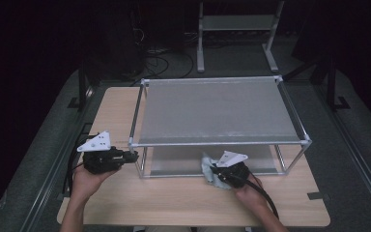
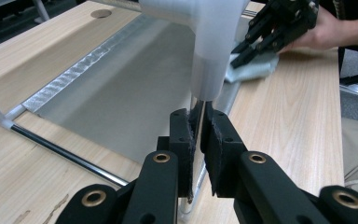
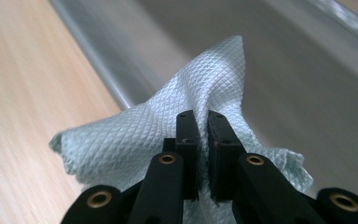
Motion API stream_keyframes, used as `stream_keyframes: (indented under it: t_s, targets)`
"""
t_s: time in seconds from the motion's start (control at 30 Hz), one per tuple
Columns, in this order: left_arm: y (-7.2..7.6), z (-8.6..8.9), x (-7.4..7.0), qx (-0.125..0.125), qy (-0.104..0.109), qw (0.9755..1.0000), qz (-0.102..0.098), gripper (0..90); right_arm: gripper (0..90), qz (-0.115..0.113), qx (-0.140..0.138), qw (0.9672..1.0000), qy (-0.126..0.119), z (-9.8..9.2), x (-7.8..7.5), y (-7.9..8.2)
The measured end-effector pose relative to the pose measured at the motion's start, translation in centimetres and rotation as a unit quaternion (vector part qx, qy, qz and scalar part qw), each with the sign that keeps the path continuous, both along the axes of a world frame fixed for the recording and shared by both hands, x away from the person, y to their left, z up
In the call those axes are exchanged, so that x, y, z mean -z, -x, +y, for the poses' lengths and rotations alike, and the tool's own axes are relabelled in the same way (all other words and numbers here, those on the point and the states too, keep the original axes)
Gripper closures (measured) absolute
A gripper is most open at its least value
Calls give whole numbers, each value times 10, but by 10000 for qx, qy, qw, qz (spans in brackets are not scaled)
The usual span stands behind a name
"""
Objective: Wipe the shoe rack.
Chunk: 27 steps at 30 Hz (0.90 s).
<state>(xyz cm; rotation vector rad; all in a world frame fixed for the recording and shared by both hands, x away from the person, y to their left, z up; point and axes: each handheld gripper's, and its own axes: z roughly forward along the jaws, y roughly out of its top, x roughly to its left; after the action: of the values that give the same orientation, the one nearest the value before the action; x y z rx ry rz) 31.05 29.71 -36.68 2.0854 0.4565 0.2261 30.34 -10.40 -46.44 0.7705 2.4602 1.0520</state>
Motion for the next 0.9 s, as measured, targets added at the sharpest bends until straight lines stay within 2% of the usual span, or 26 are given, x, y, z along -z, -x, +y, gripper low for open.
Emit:
stream_keyframes:
  t_s: [0.13,0.27,0.37,0.4,0.53,0.57,0.6,0.67,0.7,0.8,0.9]
  targets:
    - [0,-4,0,25,13,10000,-13,815,840,29,-101,9999,-131,13,1,-1]
    - [0,-8,0,73,-28,10000,-15,816,839,-52,-359,9991,-215,36,1,-1]
    - [1,-10,0,98,-19,10000,-6,816,839,-180,-526,9983,-183,49,1,-1]
    - [1,-11,0,103,-24,9999,-2,816,839,-141,-520,9984,-182,54,1,1]
    - [0,-11,-2,130,-58,9999,49,812,840,-199,-641,9975,-231,62,0,4]
    - [0,-10,-2,137,-49,9999,70,810,839,-295,-730,9966,-250,63,0,3]
    - [0,-10,-2,149,-32,9998,108,807,840,-175,-681,9972,-264,64,0,5]
    - [-1,-7,-3,172,96,9997,168,796,840,-179,-728,9968,-263,67,0,6]
    - [0,-5,-5,150,209,9995,168,783,839,-169,-766,9965,-287,69,0,6]
    - [2,-2,-13,125,194,9997,44,772,839,-119,-885,9950,-441,73,-3,6]
    - [2,-1,-15,139,231,9996,12,788,840,-170,-990,9941,-400,78,-6,5]
